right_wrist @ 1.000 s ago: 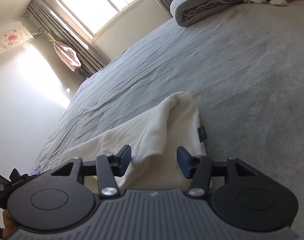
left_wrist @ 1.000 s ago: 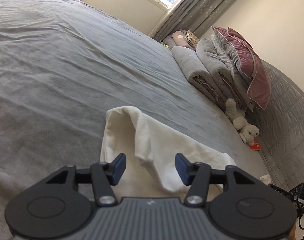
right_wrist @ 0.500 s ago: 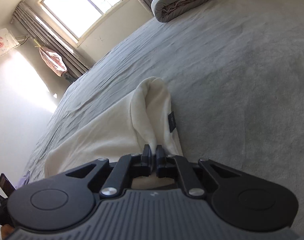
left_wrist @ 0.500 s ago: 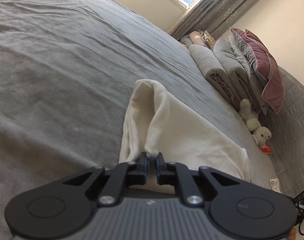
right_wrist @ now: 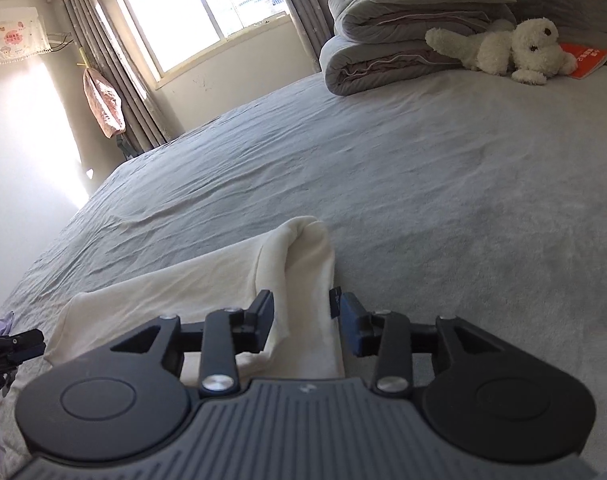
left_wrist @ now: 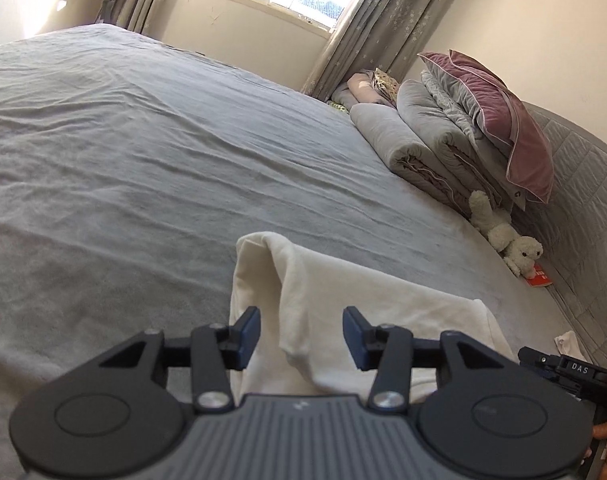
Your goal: Fold clothes
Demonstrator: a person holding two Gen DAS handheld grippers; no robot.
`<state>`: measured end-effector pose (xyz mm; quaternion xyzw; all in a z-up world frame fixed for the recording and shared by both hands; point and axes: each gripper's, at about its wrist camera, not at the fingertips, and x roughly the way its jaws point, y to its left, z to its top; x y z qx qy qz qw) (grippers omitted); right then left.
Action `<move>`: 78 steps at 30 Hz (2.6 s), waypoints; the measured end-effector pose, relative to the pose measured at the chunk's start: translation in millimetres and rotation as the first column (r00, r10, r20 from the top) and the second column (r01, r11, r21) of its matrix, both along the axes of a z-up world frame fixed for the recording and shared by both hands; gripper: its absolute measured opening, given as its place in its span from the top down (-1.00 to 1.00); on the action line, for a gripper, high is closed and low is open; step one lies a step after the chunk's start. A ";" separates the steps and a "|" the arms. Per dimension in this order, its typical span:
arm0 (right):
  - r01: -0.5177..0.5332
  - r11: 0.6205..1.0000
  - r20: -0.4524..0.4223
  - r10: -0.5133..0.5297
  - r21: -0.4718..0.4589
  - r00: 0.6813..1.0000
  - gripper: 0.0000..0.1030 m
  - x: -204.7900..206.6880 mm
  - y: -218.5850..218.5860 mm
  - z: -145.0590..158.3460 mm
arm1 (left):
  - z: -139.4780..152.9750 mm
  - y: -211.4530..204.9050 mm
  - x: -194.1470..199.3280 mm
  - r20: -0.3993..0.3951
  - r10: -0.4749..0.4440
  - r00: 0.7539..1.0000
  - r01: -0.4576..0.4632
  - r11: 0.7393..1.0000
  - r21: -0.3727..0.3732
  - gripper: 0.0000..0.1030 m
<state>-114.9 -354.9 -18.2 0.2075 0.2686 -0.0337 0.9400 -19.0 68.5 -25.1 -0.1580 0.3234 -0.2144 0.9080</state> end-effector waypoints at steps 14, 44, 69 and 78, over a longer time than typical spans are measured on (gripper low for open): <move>-0.016 0.995 0.004 0.017 -0.101 1.000 0.21 55.4 25.2 0.3 | -20.3 -8.0 46.7 -0.066 0.032 0.997 -0.033 0.999 -0.024 0.83; -0.120 0.906 -0.011 0.127 -0.406 0.992 0.27 92.6 67.9 -27.8 | -31.5 -64.2 37.3 0.192 -0.146 0.970 0.059 0.916 0.398 0.25; -0.181 0.930 0.004 0.193 -0.319 0.981 -0.03 39.7 95.1 -26.4 | -35.7 -65.0 -12.2 0.186 -0.256 0.949 0.183 0.922 0.340 -0.06; -0.167 0.950 0.059 0.189 -0.265 0.980 -0.04 37.4 93.4 -14.9 | -14.4 -32.4 0.4 0.123 -0.095 0.988 0.074 0.983 0.166 -0.07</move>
